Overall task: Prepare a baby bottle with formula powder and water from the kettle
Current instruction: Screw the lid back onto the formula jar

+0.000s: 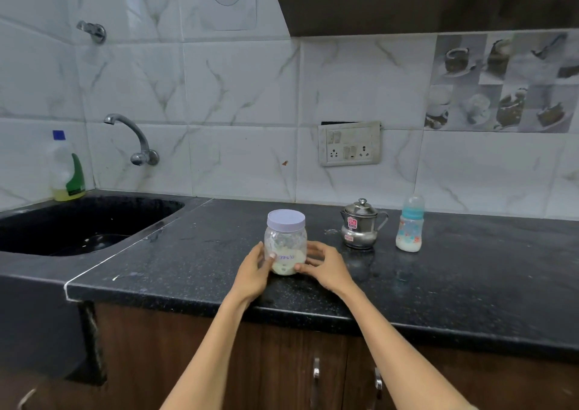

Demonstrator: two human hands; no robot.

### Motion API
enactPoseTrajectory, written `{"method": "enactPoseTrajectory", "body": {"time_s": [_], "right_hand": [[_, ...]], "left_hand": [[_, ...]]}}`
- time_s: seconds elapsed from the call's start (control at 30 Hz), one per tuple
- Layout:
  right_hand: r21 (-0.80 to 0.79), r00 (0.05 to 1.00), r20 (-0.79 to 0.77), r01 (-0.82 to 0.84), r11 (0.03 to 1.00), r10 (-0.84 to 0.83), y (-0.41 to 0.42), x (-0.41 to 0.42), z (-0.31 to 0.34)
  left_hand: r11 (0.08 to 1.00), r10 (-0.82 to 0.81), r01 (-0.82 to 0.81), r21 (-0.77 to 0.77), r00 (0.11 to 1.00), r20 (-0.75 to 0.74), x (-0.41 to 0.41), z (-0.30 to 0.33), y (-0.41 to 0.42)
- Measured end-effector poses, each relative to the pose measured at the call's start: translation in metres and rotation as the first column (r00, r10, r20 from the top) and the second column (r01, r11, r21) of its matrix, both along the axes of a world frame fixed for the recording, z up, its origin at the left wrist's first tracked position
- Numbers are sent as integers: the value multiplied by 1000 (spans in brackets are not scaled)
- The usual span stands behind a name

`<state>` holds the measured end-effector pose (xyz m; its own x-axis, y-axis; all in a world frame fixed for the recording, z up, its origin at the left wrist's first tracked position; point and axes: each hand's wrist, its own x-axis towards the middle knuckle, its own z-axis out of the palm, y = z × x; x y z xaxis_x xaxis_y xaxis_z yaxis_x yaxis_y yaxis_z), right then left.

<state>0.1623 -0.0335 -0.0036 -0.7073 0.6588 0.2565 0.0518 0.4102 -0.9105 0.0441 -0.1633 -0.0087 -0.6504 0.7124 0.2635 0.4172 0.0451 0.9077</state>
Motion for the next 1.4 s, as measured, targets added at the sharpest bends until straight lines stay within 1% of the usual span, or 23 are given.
{"method": "enactPoseTrajectory", "body": {"time_s": [0.1, 0.17, 0.33, 0.47, 0.6, 0.77, 0.97, 1.13, 1.27, 1.4], "right_hand": [[-11, 1000, 9, -3, 1000, 3, 2, -2, -2], [-7, 1000, 5, -2, 1000, 2, 3, -3, -4], [-11, 1000, -4, 10, 1000, -10, 2, -2, -4], [-3, 1000, 12, 27, 1000, -27, 4, -4, -1], [67, 994, 83, 64, 996, -69, 13, -15, 6], [62, 986, 138, 84, 995, -92, 36, -36, 15], [10, 989, 126, 81, 997, -82, 71, -66, 14], [-12, 990, 104, 98, 995, -96, 104, -96, 9], [-31, 990, 85, 114, 993, -111, 117, -111, 5], [-43, 991, 90, 99, 994, -95, 122, -115, 2]], "left_hand": [[995, 104, -104, -1, 994, -17, -5, -2, 3], [991, 133, -133, -3, 991, -33, -4, -2, 6], [988, 156, -156, 5, 988, -17, -6, -2, 10], [988, 151, -151, -13, 988, -21, -9, 2, 11], [991, 110, -114, -74, 993, -53, -24, 13, 24], [983, 103, -112, -147, 993, -65, -51, 18, 51], [979, 95, -105, -177, 994, -60, -87, 18, 88], [982, 94, -100, -160, 994, -50, -114, 15, 121], [985, 83, -84, -152, 997, -12, -129, 10, 136], [983, 97, -105, -154, 993, -61, -132, 10, 140]]}}
